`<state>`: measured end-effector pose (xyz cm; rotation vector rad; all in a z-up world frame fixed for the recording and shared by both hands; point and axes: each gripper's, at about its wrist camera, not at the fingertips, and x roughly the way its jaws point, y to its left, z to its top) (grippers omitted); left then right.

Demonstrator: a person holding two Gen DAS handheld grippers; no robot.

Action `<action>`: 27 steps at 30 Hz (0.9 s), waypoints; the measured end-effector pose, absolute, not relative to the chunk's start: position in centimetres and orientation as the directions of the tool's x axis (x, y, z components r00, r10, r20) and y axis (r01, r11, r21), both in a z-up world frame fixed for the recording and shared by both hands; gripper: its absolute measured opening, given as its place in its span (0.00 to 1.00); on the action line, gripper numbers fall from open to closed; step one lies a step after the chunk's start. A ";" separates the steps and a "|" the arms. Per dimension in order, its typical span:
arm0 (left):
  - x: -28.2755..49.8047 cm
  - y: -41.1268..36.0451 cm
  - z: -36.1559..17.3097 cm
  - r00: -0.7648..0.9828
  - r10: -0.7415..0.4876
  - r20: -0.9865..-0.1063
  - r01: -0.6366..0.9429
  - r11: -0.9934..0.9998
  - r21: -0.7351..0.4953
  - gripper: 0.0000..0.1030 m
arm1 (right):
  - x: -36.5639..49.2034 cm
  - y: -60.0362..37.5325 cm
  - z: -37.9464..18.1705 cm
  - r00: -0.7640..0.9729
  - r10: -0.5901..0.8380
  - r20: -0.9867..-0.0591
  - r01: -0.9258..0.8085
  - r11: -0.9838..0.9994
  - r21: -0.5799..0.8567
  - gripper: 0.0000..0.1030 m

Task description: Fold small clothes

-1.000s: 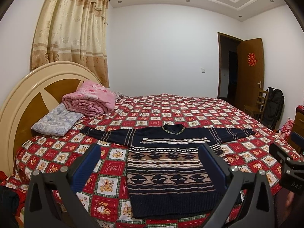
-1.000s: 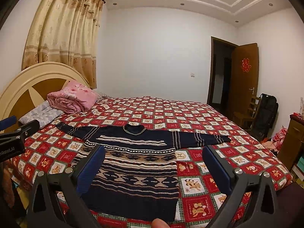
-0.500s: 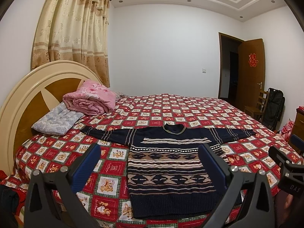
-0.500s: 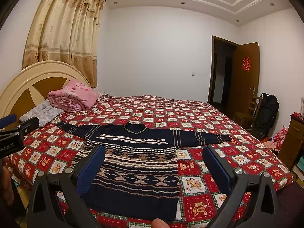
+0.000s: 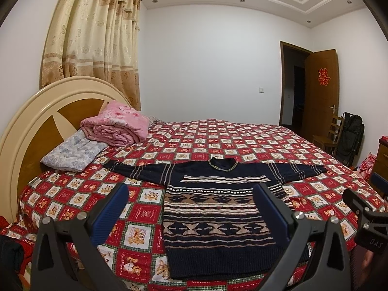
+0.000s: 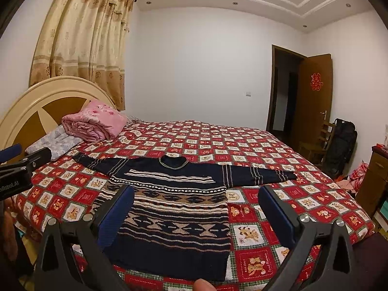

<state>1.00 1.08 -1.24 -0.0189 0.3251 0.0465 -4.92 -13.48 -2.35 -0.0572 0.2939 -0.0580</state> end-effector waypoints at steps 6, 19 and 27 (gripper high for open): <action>1.1 1.1 -1.4 0.945 0.043 -0.324 -0.049 0.999 -0.010 1.00 | -4.6 -13.5 -2.6 0.953 -0.061 -0.295 0.043 0.997 -0.067 0.99; 3.3 0.6 -3.8 0.920 0.032 -0.391 -0.039 0.999 -0.009 1.00 | -2.2 -13.9 -5.8 0.929 -0.011 -0.369 -0.012 0.998 -0.059 0.99; 7.0 0.1 -7.6 0.868 0.006 -0.497 -0.012 1.000 -0.009 1.00 | 1.6 -16.2 -9.2 0.892 0.008 -0.452 -0.016 1.000 -0.013 0.99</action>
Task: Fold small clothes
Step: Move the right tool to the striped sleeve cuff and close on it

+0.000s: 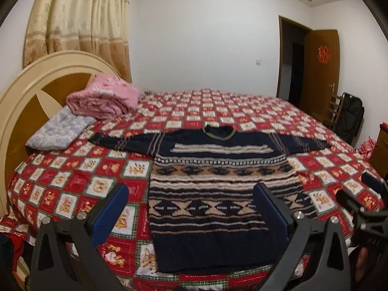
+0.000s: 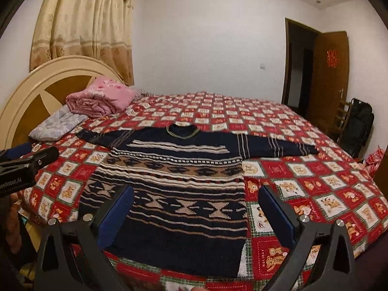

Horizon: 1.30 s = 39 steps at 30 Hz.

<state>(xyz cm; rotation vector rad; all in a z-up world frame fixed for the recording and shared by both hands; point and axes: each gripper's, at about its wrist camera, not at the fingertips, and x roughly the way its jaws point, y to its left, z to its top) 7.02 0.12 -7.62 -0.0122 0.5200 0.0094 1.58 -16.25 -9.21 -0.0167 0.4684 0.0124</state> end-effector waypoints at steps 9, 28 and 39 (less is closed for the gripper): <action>12.7 -1.5 -10.8 0.813 -0.018 -0.582 0.039 0.999 0.023 1.00 | 8.0 -21.7 -11.7 0.849 -0.037 -0.527 0.088 0.993 0.073 0.91; 24.2 -8.8 -13.2 0.791 -0.080 -0.606 0.202 0.970 0.136 1.00 | 19.3 -33.5 -13.9 0.739 -0.118 -0.663 0.220 0.973 0.072 0.55; 31.3 -8.9 -14.8 0.795 -0.041 -0.605 0.155 0.978 0.137 1.00 | 26.1 -48.1 -13.6 0.687 -0.231 -0.689 0.462 0.870 0.169 0.50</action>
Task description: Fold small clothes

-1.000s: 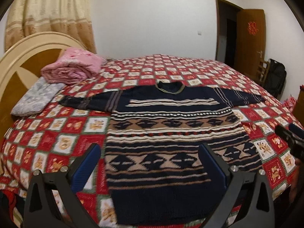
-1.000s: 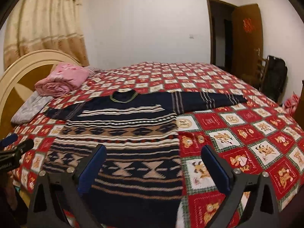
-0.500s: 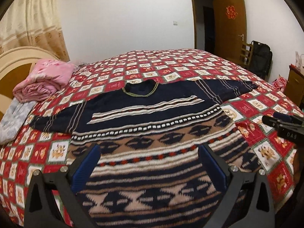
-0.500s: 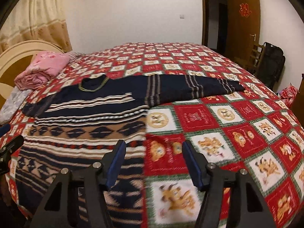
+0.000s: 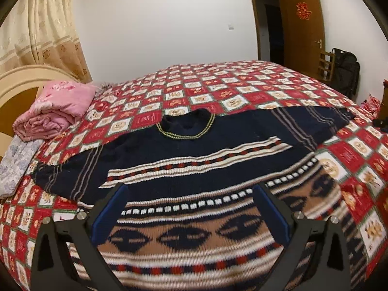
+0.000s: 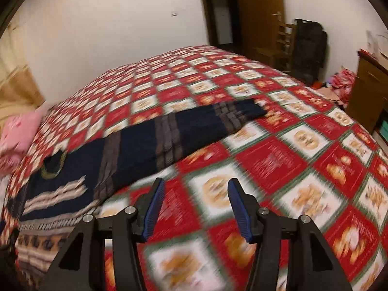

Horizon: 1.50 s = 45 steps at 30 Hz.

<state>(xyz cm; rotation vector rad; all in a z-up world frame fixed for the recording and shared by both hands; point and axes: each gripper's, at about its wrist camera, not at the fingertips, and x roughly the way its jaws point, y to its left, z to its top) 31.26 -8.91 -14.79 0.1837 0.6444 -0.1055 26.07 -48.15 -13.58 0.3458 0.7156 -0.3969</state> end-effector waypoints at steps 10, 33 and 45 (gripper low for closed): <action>35.1 -9.2 -18.5 0.733 -0.022 -0.680 0.151 0.980 0.131 1.00 | 34.0 -58.4 -16.2 0.660 -0.274 -0.699 0.583 0.774 0.247 0.46; 40.4 -9.1 -19.3 0.687 -0.046 -0.725 0.120 0.991 0.051 1.00 | 40.9 -62.4 -19.6 0.600 -0.310 -0.738 0.627 0.755 0.193 0.08; 39.0 -8.2 -18.5 0.684 -0.090 -0.724 0.122 0.993 -0.008 1.00 | 42.2 -48.0 -13.4 0.751 -0.228 -0.619 0.341 0.938 0.069 0.07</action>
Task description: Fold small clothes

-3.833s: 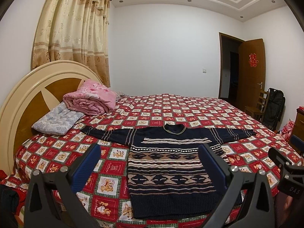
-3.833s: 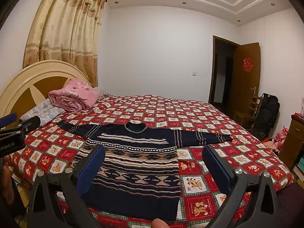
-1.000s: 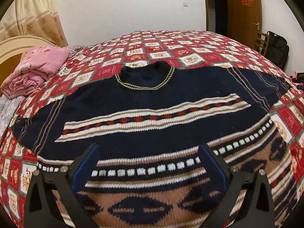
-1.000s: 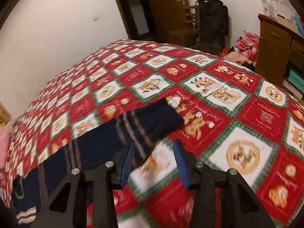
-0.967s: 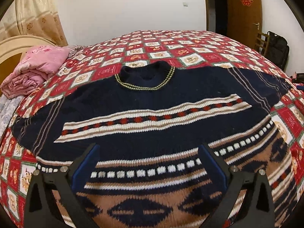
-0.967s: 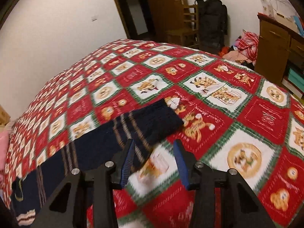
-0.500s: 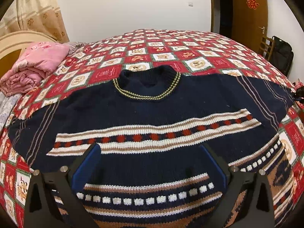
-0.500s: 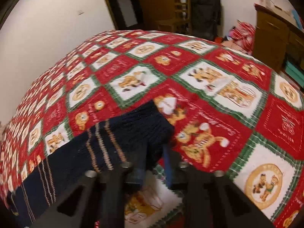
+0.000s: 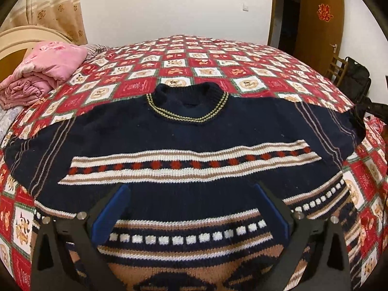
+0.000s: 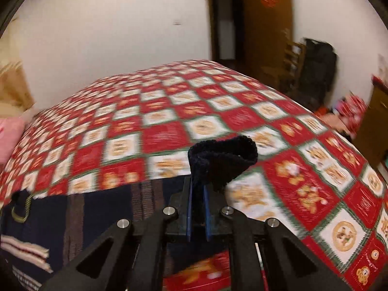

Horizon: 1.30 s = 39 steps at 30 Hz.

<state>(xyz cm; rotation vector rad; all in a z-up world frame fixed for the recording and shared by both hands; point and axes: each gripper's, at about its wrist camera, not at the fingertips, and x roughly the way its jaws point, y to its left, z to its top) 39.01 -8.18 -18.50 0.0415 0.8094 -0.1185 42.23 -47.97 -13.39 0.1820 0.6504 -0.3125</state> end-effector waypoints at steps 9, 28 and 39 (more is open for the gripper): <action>38.3 -5.8 -17.9 0.691 -0.101 -0.716 0.105 0.994 -0.038 1.00 | 43.2 -35.4 -13.4 0.771 -0.067 -0.634 0.099 0.995 0.015 0.07; 38.9 -5.3 -18.1 0.658 -0.193 -0.728 0.136 0.981 -0.138 1.00 | 41.9 -24.0 -19.3 0.657 0.330 -0.678 -0.230 0.944 0.237 0.55; 43.5 -14.5 -19.3 0.522 -0.399 -0.754 0.259 0.916 -0.306 0.88 | 34.5 -37.4 -18.5 0.822 0.156 -0.547 -0.007 0.964 0.264 0.60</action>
